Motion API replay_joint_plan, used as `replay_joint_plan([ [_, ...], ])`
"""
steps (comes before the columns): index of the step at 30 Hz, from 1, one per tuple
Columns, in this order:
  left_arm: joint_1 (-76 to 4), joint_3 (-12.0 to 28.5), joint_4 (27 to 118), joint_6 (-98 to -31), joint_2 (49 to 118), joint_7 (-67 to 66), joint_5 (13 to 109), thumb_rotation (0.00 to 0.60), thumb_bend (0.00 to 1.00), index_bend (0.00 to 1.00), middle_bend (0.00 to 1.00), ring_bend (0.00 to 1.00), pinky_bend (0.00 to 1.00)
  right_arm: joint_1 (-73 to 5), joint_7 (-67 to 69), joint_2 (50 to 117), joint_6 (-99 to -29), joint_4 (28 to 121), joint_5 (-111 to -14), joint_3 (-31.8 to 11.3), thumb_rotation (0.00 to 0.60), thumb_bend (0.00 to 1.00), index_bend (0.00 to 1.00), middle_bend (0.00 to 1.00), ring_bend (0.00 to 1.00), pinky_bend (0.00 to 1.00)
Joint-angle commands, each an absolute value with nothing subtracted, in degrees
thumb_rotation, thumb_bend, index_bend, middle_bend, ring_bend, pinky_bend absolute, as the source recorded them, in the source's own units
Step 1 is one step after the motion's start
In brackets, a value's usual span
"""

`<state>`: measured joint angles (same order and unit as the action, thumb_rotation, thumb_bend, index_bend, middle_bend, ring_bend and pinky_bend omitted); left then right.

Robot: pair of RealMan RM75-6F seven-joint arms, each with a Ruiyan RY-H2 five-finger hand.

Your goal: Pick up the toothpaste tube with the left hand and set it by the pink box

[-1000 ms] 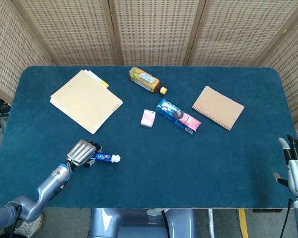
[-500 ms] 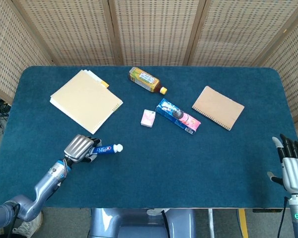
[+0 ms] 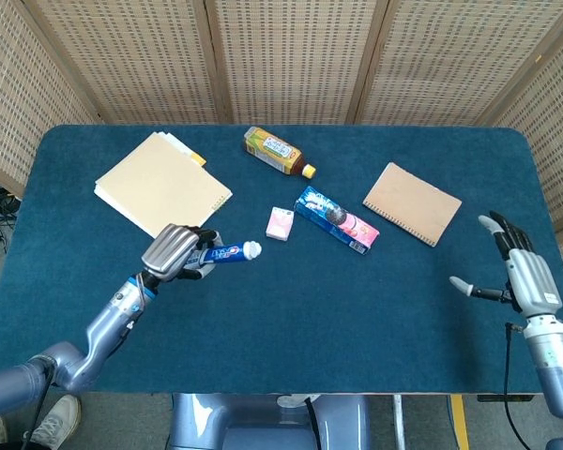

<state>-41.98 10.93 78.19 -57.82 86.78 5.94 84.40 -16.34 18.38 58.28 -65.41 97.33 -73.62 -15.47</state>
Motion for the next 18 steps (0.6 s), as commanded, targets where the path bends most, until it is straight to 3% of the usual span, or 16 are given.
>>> replay_joint_plan([
  [1, -44.32, 13.03, 78.10, -56.53, 88.17, 6.87, 83.14, 0.600, 0.60, 0.70, 0.55, 0.53, 0.60, -20.34, 20.53, 57.16, -61.63, 99.43, -68.21, -19.34, 0.147, 0.00, 0.17, 0.02, 0.00, 0.00],
  [6, -48.15, 15.74, 78.22, -54.04, 89.62, 5.32, 81.30, 0.600, 0.60, 0.70, 0.55, 0.53, 0.60, -23.70, 21.47, 56.92, -58.05, 101.42, -61.25, -22.89, 0.096, 0.00, 0.24, 0.07, 0.00, 0.00],
  [12, -52.28, 18.62, 78.34, -51.19, 91.71, 2.31, 77.66, 0.600, 0.60, 0.70, 0.56, 0.53, 0.60, -27.18, 24.88, 57.01, -53.71, 102.52, -56.41, -26.12, 0.086, 0.00, 0.15, 0.02, 0.00, 0.00],
  [18, -56.21, 20.19, 76.85, -48.05, 94.18, 0.83, 74.51, 0.600, 0.61, 0.71, 0.57, 0.53, 0.60, -30.53, 26.54, 57.40, -50.18, 103.31, -53.58, -28.17, 0.086, 0.00, 0.13, 0.02, 0.00, 0.00],
])
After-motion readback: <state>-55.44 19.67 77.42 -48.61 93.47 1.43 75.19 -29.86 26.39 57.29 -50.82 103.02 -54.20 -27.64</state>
